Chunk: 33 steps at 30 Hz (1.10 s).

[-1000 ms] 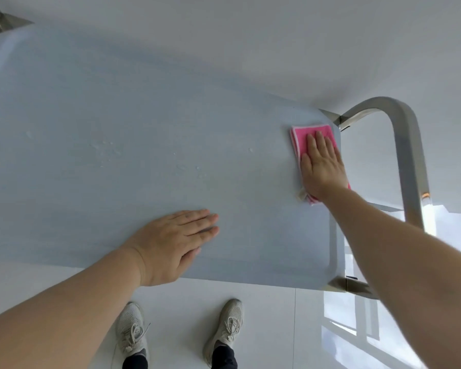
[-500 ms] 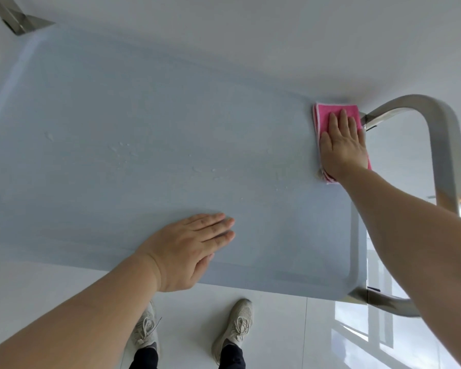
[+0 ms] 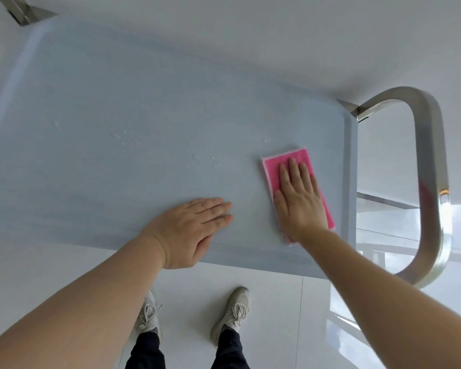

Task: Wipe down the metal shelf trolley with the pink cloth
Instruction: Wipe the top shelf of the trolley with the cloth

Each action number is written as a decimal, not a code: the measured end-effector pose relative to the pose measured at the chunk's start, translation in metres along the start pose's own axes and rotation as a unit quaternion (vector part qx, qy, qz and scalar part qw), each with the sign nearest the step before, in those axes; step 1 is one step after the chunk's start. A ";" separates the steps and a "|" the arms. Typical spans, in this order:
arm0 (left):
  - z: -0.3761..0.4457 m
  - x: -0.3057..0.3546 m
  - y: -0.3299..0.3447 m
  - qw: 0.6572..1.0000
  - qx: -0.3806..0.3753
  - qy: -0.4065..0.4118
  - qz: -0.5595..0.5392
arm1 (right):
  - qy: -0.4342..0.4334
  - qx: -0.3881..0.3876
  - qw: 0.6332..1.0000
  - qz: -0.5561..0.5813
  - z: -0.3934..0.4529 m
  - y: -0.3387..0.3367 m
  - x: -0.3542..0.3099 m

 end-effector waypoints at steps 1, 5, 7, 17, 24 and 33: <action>0.000 0.000 0.001 1.000 -0.005 -0.001 0.003 | -0.009 -0.004 1.000 0.001 -0.013 -0.001 -0.009; -0.001 -0.003 0.000 1.000 -0.013 -0.013 0.022 | -0.037 -0.019 0.999 0.005 -0.052 -0.001 -0.036; -0.002 -0.005 -0.001 0.999 -0.010 -0.025 0.025 | -0.058 -0.030 0.998 0.000 -0.063 0.001 -0.043; -0.001 -0.007 -0.001 0.999 0.007 -0.034 0.004 | -0.134 -0.025 0.991 -0.003 -0.036 0.001 -0.038; -0.002 -0.009 -0.003 0.998 0.034 -0.047 -0.026 | -0.080 -0.003 0.997 0.000 0.054 0.005 -0.014; -0.003 -0.015 -0.003 0.996 0.043 -0.071 -0.020 | 0.016 0.040 0.999 0.008 0.159 0.001 0.017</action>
Point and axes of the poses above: each hand's wrist, its own z-axis towards the middle knuckle, its own y-axis out of the palm, x = y × z, the point moved 7 cm from there along z, towards the middle knuckle, and after that the axes turned 15 degrees about x, right-handed, at the moved point
